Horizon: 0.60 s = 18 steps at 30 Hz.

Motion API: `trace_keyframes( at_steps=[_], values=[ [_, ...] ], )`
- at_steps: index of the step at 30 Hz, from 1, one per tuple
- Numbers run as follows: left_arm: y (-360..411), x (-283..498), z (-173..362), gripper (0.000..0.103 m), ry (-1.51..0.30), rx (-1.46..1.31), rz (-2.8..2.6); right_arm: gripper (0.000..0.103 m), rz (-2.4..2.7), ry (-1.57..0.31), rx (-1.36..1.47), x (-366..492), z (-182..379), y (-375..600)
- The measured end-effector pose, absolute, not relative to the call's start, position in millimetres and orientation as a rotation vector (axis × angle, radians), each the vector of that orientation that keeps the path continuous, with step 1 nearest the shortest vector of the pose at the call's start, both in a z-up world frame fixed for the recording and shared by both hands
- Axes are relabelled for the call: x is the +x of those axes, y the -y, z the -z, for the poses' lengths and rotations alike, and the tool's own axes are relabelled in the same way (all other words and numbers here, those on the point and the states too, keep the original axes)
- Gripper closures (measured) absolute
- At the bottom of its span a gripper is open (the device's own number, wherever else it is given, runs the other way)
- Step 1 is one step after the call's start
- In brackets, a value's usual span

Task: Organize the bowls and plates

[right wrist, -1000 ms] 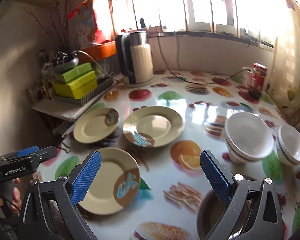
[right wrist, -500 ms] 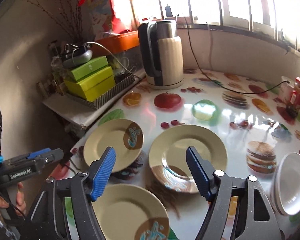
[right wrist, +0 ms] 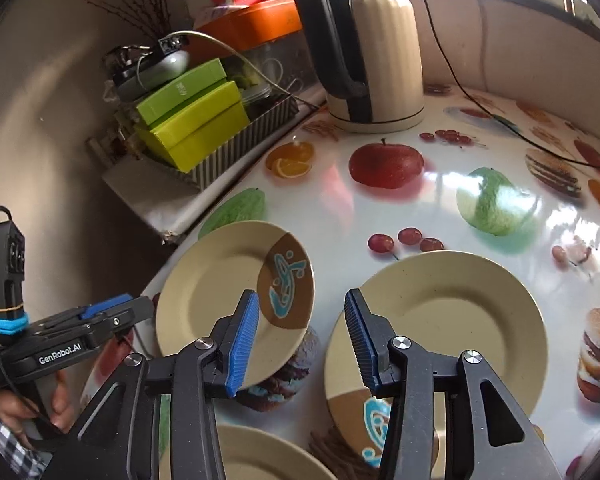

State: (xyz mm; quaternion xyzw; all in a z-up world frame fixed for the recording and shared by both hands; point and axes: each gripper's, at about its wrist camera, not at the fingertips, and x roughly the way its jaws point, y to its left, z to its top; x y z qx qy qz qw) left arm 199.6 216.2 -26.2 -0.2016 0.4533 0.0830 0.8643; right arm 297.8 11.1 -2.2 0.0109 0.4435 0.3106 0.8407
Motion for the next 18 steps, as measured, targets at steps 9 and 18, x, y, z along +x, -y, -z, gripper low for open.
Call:
trace_keyframes(
  at_steps=[9, 18],
  values=[
    [-215.1, 213.1, 35.4, 0.061, -0.972, -0.433, -0.164, 0.062, -0.687, -0.988, 0.02, 319.6, 17.4, -20.0],
    [-215.1, 217.5, 39.2, 0.069, -0.978, -0.454, -0.149, 0.077, -0.708, -1.019, 0.031, 329.8, 26.7, -25.2]
  ],
)
